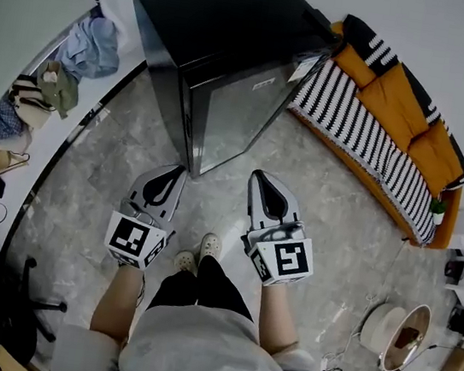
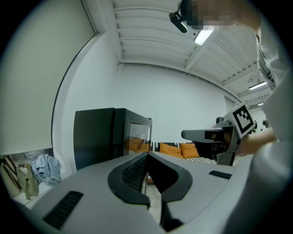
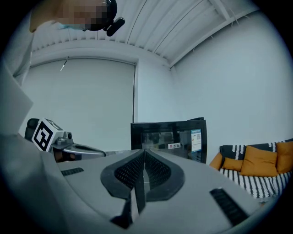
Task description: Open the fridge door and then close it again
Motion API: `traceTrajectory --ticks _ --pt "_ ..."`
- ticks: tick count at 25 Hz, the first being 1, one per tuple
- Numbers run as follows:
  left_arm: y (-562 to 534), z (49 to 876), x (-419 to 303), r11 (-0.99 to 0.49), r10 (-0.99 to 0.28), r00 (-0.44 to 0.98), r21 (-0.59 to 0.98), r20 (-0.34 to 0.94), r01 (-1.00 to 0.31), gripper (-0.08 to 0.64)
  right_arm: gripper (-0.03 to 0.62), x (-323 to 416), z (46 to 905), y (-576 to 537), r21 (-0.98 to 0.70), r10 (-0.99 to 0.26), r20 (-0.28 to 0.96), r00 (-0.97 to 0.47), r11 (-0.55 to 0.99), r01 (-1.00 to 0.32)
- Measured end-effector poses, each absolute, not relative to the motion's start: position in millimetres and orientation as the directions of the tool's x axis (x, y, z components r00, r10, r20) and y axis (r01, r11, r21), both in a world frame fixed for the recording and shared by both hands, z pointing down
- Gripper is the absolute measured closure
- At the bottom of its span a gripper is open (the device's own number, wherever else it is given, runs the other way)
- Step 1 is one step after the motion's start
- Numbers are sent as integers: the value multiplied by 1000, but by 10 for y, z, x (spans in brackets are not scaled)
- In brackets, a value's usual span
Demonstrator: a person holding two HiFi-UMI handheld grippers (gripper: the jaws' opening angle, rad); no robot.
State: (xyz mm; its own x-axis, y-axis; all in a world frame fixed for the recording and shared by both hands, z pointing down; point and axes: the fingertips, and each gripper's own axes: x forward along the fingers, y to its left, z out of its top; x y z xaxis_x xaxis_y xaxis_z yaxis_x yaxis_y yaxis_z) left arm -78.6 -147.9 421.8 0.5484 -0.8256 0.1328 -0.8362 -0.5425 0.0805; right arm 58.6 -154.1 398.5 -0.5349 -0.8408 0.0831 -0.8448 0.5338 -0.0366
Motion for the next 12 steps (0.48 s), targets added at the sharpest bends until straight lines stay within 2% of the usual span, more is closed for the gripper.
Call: traceTrajectory --ticks 12 --pt "-1603 4814 -805 -510 -815 529 143 234 -848 546 575 637 4604 -1588 -97 -832 180 -526 517 -851"
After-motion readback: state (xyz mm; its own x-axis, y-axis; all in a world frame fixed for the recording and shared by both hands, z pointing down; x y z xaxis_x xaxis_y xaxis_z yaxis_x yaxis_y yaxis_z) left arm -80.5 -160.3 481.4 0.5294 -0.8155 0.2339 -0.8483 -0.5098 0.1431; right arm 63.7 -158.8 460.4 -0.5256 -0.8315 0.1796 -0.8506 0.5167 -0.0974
